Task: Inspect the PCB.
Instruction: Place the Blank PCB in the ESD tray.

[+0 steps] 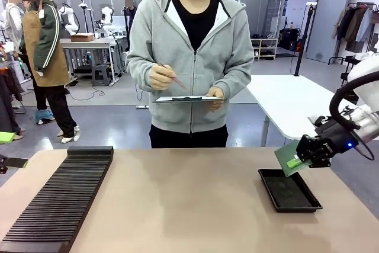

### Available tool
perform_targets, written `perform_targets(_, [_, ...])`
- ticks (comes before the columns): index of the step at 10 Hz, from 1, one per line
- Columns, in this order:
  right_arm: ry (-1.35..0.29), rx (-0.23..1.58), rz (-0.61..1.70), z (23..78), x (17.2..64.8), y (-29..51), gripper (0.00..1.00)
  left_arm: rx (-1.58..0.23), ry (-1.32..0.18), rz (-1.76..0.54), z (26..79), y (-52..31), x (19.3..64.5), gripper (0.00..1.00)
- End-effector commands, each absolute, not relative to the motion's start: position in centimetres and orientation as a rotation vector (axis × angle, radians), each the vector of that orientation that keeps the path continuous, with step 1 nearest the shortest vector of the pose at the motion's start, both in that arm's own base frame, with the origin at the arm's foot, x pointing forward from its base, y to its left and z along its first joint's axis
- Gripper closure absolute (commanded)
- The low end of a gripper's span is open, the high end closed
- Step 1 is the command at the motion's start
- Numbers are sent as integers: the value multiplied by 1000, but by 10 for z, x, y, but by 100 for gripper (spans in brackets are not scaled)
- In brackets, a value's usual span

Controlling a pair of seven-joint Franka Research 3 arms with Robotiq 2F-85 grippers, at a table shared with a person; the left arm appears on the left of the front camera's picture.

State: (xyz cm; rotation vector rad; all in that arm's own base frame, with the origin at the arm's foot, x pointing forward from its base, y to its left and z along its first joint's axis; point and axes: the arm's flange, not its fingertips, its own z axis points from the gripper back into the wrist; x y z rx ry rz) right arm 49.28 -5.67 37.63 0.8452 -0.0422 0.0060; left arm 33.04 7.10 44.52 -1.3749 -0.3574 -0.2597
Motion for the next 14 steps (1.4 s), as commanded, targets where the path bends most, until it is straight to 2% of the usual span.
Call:
perform_targets(1, [-10,813,5,363,517,-58,97,-1373,-362,-267,446,70,327,5])
perform_targets(6, [-11,752,-61,310,549,-54,97,-1373,-362,-267,446,70,327,5])
perform_targets(11, [43,741,-64,284,546,-43,97,-1373,-362,-267,446,70,327,5])
perform_targets(14, [42,745,-33,293,529,-41,97,-1373,-362,-267,446,70,327,5])
